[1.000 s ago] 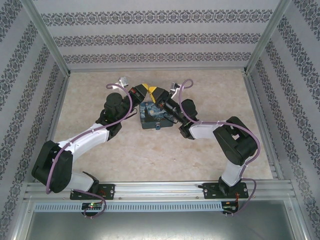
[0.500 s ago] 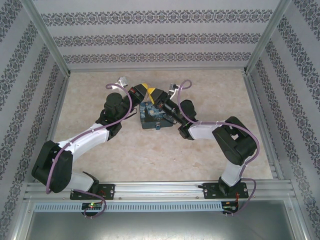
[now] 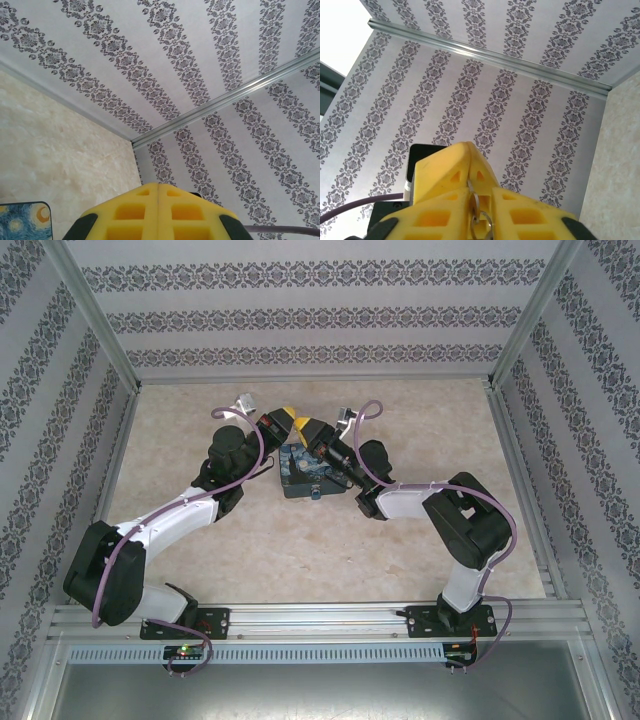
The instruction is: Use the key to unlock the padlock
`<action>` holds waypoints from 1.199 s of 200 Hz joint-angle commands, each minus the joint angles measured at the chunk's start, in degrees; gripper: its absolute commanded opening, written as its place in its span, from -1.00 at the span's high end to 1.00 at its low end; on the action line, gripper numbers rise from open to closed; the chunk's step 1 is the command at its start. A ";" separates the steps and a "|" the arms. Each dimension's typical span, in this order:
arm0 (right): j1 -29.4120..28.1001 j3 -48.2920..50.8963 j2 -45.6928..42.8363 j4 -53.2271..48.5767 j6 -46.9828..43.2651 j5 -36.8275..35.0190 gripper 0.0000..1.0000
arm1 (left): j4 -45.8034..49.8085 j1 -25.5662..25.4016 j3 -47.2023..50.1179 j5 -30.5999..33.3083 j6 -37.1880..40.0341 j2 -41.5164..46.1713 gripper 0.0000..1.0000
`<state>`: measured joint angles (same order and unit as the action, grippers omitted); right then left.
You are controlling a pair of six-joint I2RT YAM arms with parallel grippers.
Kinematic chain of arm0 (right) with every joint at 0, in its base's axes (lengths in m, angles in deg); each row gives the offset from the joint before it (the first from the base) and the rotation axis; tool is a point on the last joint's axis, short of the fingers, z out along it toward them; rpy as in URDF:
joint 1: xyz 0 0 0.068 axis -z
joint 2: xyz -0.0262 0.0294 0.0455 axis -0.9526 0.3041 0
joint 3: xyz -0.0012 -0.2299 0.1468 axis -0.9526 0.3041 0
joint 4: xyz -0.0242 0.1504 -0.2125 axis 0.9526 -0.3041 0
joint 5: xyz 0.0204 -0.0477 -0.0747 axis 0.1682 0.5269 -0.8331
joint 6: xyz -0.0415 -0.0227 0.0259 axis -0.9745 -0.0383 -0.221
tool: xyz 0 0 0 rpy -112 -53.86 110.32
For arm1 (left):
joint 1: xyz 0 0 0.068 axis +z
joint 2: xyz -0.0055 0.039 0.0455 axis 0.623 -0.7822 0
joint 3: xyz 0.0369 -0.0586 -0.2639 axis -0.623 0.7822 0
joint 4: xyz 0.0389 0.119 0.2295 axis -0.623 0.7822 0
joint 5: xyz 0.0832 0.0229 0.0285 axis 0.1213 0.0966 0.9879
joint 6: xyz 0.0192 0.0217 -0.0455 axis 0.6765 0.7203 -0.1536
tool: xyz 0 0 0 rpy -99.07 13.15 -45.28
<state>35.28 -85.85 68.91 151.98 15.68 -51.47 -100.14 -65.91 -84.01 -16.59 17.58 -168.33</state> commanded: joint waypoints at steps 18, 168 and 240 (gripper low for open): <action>0.22 -0.64 0.22 2.65 0.02 -1.26 0.77 | -2.76 -0.42 1.08 0.52 -0.86 0.36 1.00; 1.96 3.06 -1.82 2.61 0.51 -0.66 1.00 | 2.21 -0.60 1.87 3.08 -1.88 3.51 -0.26; 6.61 7.35 -5.25 -2.44 -0.68 4.72 1.00 | 23.81 -0.23 1.34 3.81 5.70 13.01 -1.00</action>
<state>40.33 -79.71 66.63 150.95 15.87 -50.25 -87.65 -66.20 -82.20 -12.76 18.15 -157.57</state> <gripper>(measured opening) 0.059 0.986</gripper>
